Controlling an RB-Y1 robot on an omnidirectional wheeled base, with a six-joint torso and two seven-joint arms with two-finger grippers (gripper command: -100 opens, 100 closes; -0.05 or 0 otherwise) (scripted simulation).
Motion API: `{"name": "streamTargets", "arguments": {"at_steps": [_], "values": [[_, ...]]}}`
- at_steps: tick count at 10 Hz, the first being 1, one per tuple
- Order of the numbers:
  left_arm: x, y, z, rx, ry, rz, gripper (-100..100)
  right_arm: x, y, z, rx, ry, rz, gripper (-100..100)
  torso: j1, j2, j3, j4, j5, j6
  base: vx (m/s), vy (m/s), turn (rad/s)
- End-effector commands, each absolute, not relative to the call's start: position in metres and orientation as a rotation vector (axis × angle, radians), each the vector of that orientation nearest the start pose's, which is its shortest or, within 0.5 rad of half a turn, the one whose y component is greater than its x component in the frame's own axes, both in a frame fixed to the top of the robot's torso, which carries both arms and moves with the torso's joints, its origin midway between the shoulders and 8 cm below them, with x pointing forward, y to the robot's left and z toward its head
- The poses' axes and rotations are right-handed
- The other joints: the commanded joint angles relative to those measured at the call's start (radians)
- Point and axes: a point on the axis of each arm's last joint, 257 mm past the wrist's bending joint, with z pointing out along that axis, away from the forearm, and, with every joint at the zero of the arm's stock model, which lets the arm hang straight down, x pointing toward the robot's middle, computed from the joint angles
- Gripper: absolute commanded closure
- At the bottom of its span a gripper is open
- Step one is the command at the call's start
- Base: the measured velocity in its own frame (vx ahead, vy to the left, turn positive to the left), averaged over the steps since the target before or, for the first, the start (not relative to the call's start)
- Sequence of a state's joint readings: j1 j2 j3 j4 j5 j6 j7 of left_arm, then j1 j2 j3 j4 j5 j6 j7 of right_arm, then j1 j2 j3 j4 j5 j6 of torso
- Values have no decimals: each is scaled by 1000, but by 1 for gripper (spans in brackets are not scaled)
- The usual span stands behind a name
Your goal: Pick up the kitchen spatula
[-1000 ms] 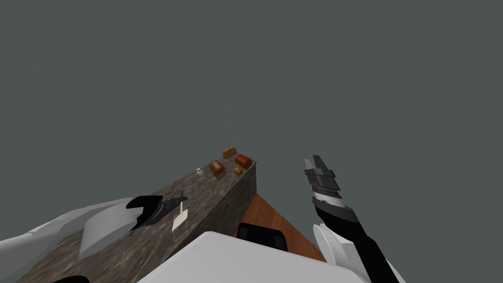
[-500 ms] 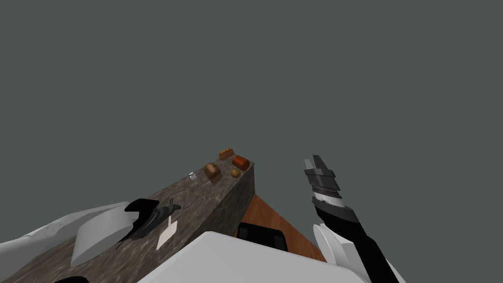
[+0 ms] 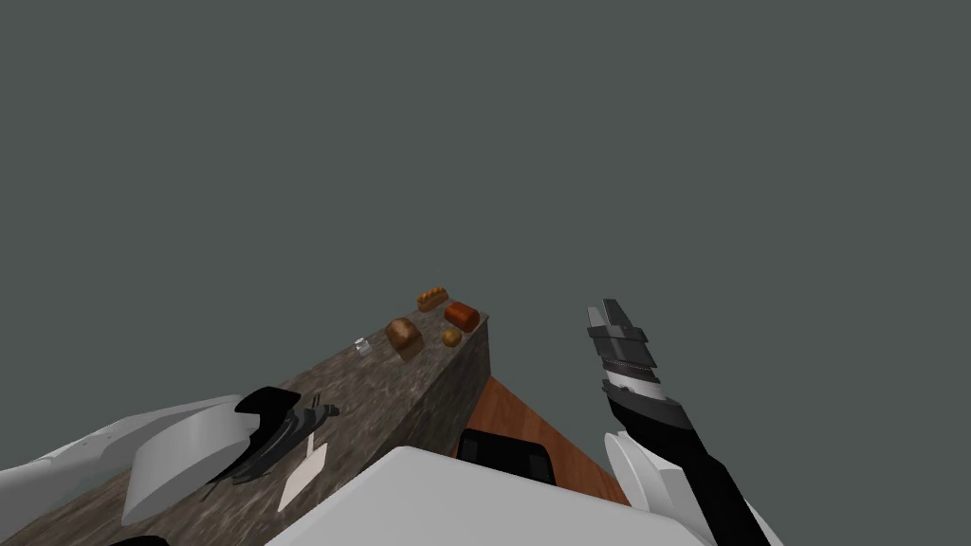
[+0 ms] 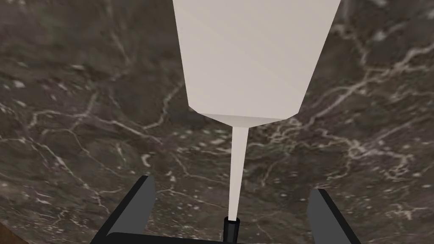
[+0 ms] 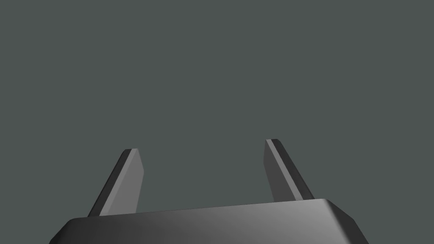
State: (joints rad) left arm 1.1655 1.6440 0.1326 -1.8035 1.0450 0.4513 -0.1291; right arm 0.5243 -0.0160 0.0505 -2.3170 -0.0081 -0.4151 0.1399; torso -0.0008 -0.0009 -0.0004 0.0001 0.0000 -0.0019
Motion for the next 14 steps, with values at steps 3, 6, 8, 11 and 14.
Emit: {"name": "streamTargets", "arguments": {"at_steps": [3,6,8,11,14], "values": [[94,624,-352,-1531,2401,230,-100,351,-265,16,657,708,1206,0,1,-1,-1,0,0,0,38,8,-95],[87,624,-356,-1541,2397,232,-100,351,-265,16,657,708,1206,0,1,-1,-1,0,0,0,30,11,-42],[87,624,-356,-1541,2397,231,100,351,-265,16,657,708,1206,0,0,0,0,0,0,0,0,1,6],[86,625,-356,-1541,2397,232,100,351,-265,16,657,708,1206,0,0,0,0,0,0,0,0,0,0],[107,623,-345,-1516,2410,228,100,351,-265,16,657,708,1206,0,-1,2,1,0,0,0,-25,-7,78]]}}
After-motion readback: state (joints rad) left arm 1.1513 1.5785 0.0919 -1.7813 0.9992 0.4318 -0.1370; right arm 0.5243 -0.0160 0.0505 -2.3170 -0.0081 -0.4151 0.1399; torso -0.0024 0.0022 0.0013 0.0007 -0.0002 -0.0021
